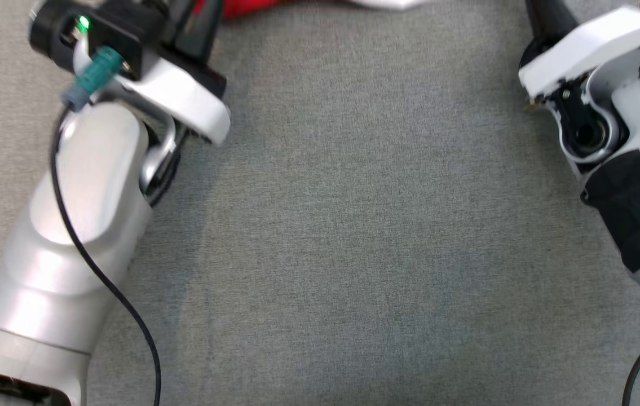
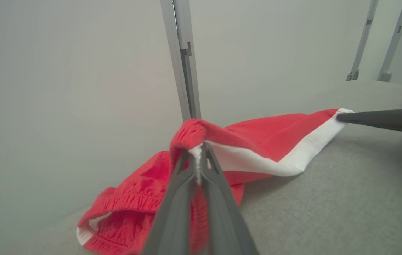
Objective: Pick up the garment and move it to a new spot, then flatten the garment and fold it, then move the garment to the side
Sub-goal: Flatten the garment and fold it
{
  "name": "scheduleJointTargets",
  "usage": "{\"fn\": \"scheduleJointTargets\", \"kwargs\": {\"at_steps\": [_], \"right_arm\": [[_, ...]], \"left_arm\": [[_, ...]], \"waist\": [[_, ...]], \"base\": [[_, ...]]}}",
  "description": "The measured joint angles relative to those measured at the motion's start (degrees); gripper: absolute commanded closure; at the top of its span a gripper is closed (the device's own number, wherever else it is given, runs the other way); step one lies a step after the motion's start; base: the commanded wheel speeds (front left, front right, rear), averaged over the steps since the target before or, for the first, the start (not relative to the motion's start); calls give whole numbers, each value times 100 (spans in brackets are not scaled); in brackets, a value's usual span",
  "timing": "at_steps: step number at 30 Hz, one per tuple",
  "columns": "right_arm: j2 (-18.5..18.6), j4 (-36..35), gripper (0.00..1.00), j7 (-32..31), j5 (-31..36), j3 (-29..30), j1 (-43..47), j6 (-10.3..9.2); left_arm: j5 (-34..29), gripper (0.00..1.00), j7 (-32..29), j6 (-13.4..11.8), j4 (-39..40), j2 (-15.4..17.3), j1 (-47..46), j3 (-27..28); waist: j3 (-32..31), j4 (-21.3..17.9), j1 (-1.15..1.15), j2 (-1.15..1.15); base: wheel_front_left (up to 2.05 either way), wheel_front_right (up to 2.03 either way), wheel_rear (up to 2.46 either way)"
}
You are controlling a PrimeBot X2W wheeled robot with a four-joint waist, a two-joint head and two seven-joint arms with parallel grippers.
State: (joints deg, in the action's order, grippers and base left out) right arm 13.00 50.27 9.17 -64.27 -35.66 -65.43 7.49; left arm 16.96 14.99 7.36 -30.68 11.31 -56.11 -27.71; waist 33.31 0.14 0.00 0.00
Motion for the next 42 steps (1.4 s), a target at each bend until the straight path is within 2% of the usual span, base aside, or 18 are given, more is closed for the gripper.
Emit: {"fn": "scheduleJointTargets", "kwargs": {"at_steps": [7, 15, 23, 29, 42], "right_arm": [[188, 88, 100, -215, -258, -546, 268, 0], [345, 235, 100, -324, -467, -875, 293, 0], [539, 304, 100, -1026, -781, -1345, 487, 0], [610, 282, 100, -1233, -949, -1550, 637, 0], [933, 24, 100, -1980, -1310, -2050, 1003, 0]], "left_arm": [[182, 100, 0, 7, -291, 78, 289, -487], [22, 100, -1, 7, -524, 277, 438, -1101], [-282, 100, 0, 7, -972, 413, 673, -1734], [-289, 100, 0, 7, -1254, 396, 864, -1881], [-159, 100, 0, 7, -1456, 342, 1341, -1736]], "waist": [[-379, 91, 0, 0], [-666, 233, 0, 0], [-1025, 342, 0, 0], [-1269, 370, 0, 0], [-1844, 360, 0, 0]], "base": [[0, 0, 0], [0, 0, 0], [0, 0, 0], [0, 0, 0], [0, 0, 0]]}}
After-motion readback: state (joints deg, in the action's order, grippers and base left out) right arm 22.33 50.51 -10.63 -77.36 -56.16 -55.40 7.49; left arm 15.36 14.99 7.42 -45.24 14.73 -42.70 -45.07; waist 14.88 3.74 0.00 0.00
